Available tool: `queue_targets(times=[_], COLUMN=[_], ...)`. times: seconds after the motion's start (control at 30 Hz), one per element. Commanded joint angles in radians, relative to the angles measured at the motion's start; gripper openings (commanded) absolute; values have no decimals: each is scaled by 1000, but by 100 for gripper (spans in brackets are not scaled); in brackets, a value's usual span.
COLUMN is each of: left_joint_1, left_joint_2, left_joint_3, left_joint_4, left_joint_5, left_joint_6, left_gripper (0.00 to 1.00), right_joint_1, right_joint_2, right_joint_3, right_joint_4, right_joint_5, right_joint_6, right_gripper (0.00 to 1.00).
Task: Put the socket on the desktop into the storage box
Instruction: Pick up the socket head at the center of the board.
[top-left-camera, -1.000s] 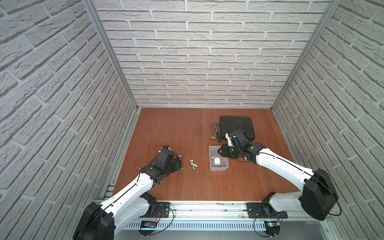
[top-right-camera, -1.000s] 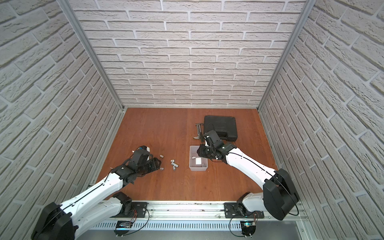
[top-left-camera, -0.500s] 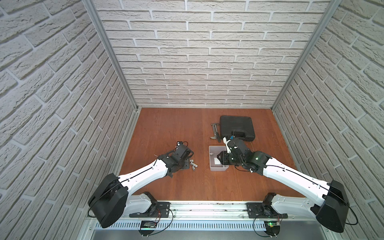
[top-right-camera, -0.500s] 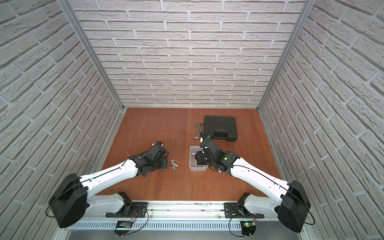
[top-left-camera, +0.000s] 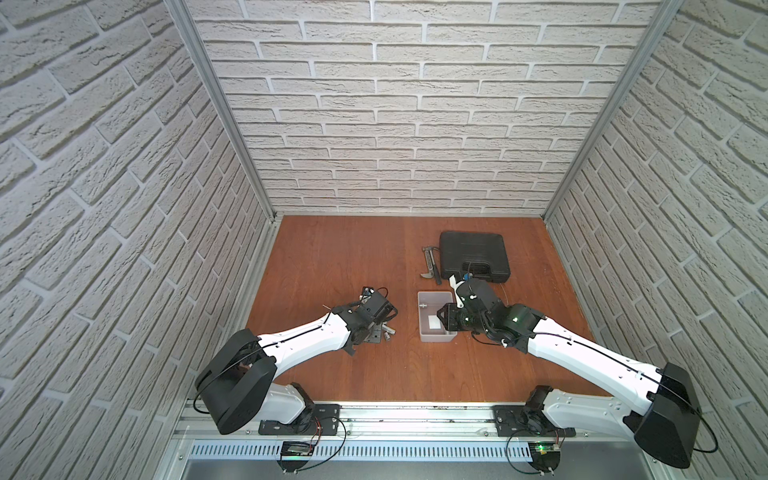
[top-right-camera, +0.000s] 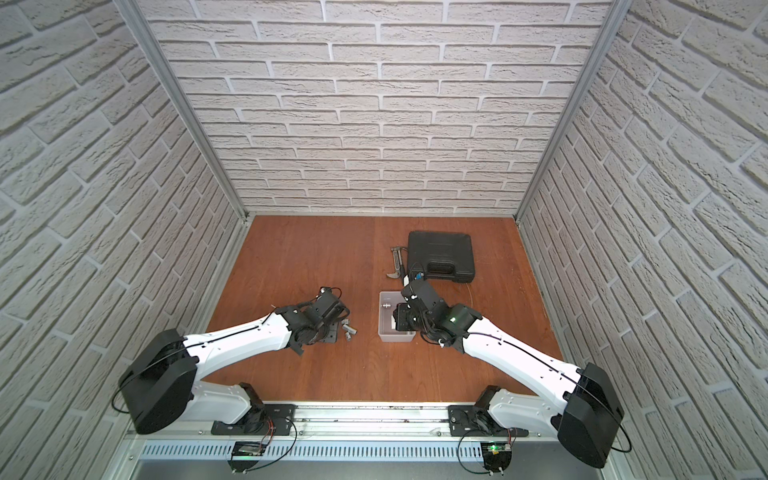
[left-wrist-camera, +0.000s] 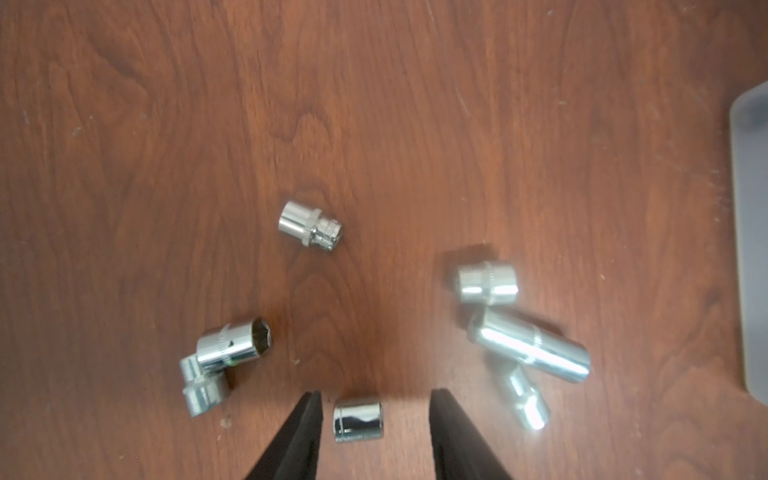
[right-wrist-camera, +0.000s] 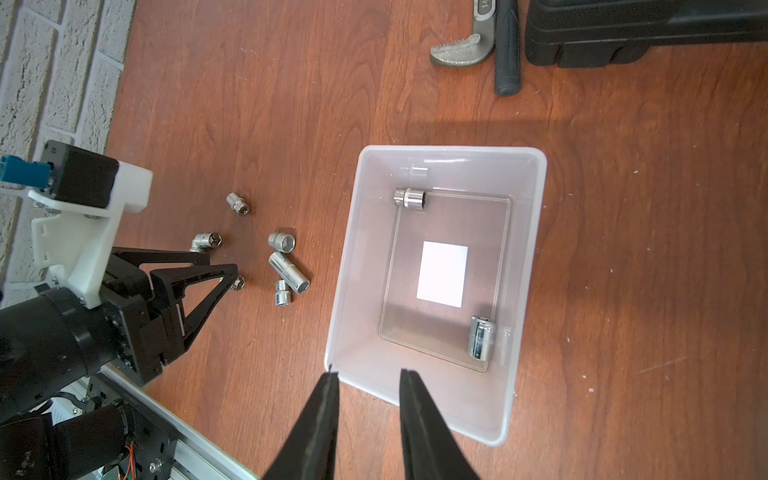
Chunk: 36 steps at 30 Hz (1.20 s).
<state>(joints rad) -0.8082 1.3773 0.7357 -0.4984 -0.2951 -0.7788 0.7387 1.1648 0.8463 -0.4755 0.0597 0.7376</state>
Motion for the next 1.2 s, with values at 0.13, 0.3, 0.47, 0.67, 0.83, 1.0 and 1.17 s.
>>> queue_targets(times=[0.13,0.3,0.47,0.67,0.83,1.0,1.17], left_joint_1=[-2,4,10,11,12,12,11], left_joint_2=[38,44,50,59,71,82,65], left_joint_3=[-10,-25,-33,-45,-54,-53,-60], left_joint_4=[-6,-3,-3,12,24,34,35], left_joint_5=[-9,-10,-3,19,30,37,33], left_joint_6=[-18,-29,-39,-56,-65,-66,-74], left_gripper=[49,49,48,45,43,38,32], right_joint_1=[0,-1,0,0,-2,-2,-2], right_joint_2=[12,3,-1,3,7,12,16], right_joint_3=[-10,-18,-22,-24,-22,-25,-25], right_joint_4=[24,25,26,29,32,37,37], right_joint_5=[10,15,17,18,19,17,16], right_joint_6=[8,9,9,11,11,13,13], right_gripper=[32,32,32,32,31,31,29])
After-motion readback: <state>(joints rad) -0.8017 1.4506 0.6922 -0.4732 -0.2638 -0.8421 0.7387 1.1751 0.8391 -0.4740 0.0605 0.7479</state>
